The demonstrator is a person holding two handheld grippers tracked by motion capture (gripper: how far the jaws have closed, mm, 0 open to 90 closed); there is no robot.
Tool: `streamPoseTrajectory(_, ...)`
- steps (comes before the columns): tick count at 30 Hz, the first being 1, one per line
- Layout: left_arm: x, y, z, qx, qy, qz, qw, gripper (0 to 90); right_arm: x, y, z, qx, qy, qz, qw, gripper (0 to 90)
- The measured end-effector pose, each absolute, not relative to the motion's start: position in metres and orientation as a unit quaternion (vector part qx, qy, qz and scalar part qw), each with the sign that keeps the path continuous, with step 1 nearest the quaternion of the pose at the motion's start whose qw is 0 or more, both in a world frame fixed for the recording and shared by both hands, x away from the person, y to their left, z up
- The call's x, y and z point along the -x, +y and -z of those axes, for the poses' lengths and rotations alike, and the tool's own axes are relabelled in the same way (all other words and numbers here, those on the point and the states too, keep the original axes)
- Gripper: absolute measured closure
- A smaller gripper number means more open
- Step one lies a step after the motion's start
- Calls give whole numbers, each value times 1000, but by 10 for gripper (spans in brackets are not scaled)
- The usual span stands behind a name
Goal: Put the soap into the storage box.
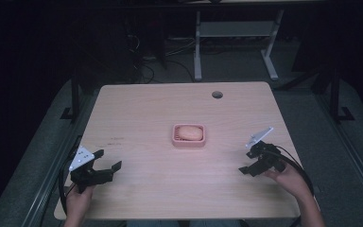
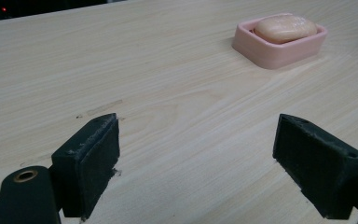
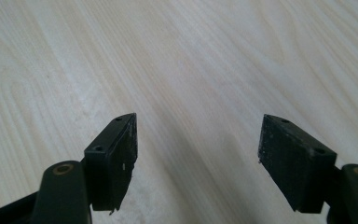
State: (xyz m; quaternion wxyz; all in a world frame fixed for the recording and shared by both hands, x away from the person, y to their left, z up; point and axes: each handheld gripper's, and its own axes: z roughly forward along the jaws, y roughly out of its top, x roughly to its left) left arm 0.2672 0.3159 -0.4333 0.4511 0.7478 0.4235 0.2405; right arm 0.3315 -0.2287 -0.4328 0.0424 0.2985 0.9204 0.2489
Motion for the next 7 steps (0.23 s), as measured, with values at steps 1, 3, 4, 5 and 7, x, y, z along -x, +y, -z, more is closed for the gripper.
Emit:
streamPoseTrajectory(1, -267, 316, 434, -748, 423, -241, 451, 143, -329, -230, 433, -301, 919, -251, 45, 279)
streamPoseTrajectory(3, -267, 315, 434, -749, 422, -240, 450, 143, -324, -233, 433, -301, 917, -259, 48, 276)
streamPoseTrajectory(4, -267, 315, 434, -750, 421, -240, 450, 143, -320, -234, 433, -304, 915, -260, 49, 276)
streamPoseTrajectory(5, -267, 315, 434, -750, 421, -240, 449, 143, -317, -235, 433, -306, 914, -261, 52, 275)
streamPoseTrajectory(7, -268, 315, 434, -751, 421, -239, 449, 143, -308, -237, 433, -303, 912, -269, 59, 274)
